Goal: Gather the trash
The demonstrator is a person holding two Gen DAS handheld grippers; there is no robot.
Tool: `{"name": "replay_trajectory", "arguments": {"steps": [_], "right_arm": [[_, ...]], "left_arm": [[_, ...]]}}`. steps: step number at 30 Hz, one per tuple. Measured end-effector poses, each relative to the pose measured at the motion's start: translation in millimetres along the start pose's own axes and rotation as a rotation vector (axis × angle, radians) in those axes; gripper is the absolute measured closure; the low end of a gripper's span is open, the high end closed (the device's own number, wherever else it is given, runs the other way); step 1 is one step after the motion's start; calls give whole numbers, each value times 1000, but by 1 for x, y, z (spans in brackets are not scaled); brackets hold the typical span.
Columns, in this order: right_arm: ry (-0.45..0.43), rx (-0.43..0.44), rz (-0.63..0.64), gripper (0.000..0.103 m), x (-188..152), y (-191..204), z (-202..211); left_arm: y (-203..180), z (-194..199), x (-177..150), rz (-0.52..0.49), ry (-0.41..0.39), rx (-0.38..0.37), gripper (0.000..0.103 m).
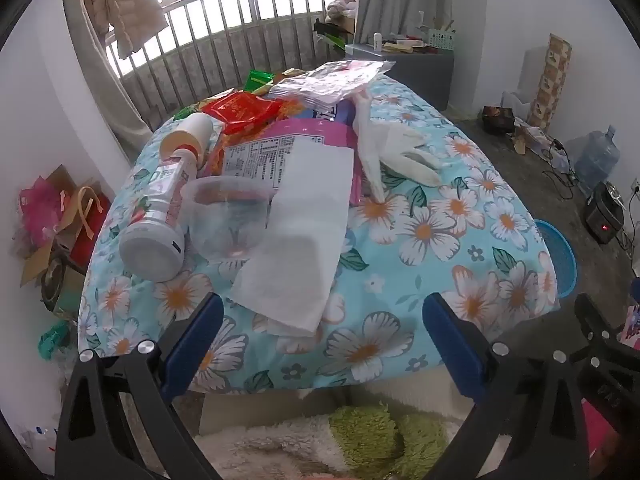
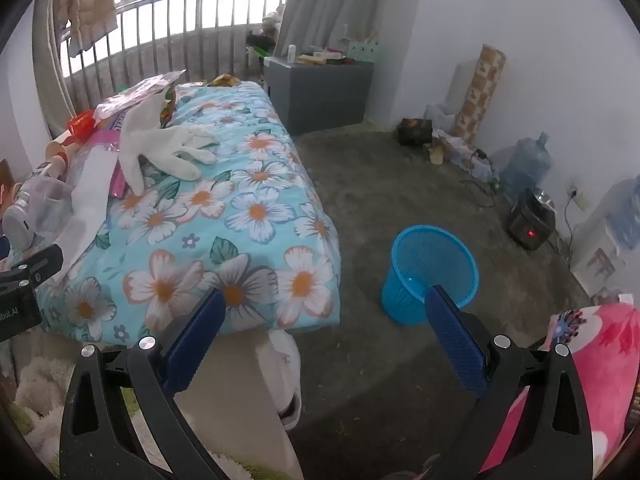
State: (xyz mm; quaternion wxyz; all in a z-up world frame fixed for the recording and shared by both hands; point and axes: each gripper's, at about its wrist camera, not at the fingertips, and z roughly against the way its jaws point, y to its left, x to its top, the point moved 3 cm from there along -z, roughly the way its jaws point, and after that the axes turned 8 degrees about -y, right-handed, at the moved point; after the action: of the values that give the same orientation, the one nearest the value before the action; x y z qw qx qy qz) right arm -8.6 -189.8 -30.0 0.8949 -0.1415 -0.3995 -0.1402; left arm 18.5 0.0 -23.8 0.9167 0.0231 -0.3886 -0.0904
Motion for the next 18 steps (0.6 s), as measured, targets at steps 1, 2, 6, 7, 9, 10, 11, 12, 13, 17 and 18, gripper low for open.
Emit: {"name": "replay_trajectory", "arguments": {"steps": [1,2,6,7,9,10,11,12,13,17,18], "right_arm": [[2,0,-2,8,0,0,-1],[2,2,-2,8,0,-1,-1],[0,3,0,8,-1,-1,-3],[-1,2,2,8,-1,-1,-3],[-4,2,6,8,-1,-1,-2],[-4,3,7,8,-1,-1,-2],[-4,3,8,8,-1,0,-1],[-5,3,10,8,-1,0,0],[-4,3,11,8,-1,1,1],[7,4,-2,8,-3,-3,-5],[7,5,-3,8,-3,-3,-5]], "left_arm": [[0,0,0,4,3,-7,5],[0,0,0,5,3,-9,5],[0,0,0,7,1,-13,5],[0,0,0,7,3,-14,5],[0,0,0,8,5,-14,5],[0,0,0,9,6,-14,5],[0,0,0,9,6,-13,5],[0,0,0,9,7,-13,5],[0,0,0,9,8,-12,5],[-1,-1,-4,11,12,-11,5],[-3,-5,-4,10,13,-11,5]]}}
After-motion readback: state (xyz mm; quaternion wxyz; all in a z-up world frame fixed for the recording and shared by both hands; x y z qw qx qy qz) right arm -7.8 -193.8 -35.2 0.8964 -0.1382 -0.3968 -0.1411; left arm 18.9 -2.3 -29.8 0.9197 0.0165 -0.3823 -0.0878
